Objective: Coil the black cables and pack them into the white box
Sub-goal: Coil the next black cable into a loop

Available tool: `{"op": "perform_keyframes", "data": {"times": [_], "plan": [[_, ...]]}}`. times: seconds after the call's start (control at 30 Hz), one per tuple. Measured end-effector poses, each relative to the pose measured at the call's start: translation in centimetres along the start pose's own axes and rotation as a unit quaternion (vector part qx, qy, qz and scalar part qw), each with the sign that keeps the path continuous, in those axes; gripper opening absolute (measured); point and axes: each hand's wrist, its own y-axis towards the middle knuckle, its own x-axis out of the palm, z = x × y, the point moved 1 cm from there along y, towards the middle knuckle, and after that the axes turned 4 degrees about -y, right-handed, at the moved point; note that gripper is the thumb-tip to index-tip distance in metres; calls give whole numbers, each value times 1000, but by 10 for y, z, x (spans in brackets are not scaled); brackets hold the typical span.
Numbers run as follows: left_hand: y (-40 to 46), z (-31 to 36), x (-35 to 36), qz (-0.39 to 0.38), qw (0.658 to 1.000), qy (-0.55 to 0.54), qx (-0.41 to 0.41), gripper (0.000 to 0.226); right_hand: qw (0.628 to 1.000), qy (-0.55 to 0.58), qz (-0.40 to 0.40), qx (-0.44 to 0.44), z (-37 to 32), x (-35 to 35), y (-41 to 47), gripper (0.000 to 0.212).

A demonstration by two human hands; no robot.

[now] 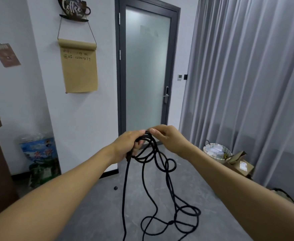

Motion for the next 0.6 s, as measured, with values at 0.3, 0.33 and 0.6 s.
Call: {"op": "perform_keyframes", "data": {"times": [0.3,0.33,0.6], "plan": [[-1,7,0,16,998,-62,-9,50,997,-71,-22,-29,-12,7,-1,21],[-1,8,-1,20,998,-59,-11,51,995,-90,-22,-29,-13,9,-1,12],[0,19,-14,90,993,69,25,40,996,76,-52,13,-11,11,2,23]]}}
